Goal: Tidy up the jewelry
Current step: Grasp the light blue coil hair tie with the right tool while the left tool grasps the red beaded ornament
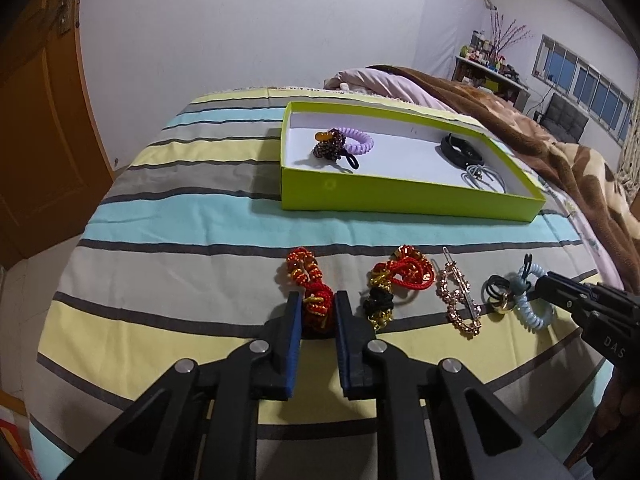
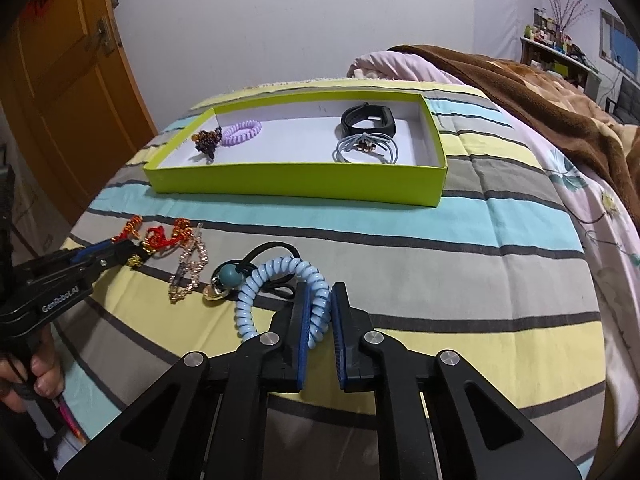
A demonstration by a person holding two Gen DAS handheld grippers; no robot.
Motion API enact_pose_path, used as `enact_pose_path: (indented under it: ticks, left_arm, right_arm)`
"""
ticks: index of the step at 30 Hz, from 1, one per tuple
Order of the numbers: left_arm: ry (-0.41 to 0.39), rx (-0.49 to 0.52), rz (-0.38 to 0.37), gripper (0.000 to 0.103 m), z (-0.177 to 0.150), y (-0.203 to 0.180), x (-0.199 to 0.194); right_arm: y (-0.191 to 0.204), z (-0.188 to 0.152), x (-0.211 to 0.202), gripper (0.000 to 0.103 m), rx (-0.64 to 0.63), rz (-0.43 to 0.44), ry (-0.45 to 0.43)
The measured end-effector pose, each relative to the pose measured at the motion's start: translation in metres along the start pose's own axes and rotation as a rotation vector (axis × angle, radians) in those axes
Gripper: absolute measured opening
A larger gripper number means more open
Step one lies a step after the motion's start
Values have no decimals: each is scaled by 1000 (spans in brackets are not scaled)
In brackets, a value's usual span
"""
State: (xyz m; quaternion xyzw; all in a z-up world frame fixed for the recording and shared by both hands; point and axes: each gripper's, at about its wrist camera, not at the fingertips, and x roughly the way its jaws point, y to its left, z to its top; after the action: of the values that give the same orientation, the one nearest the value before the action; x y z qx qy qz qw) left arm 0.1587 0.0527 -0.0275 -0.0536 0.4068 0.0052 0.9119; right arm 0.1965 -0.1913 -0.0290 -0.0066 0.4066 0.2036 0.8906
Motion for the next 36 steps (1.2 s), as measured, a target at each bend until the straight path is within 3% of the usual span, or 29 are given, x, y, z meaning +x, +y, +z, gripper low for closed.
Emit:
enact_pose_path:
  ticks: [8,22,36]
  left_arm:
    - [-51,-22,-44,16,-10,6,-24]
    - [-140,16,-102,16,-11,-15,-70]
    - [-190,63,-116,15,8,-29,-81]
  right_arm:
    - [-8,-9,-25,10,45,25,-47]
    - [-3,-10,-64,10,50,49,-125]
    - [1,3,-75,10,28,53,-168]
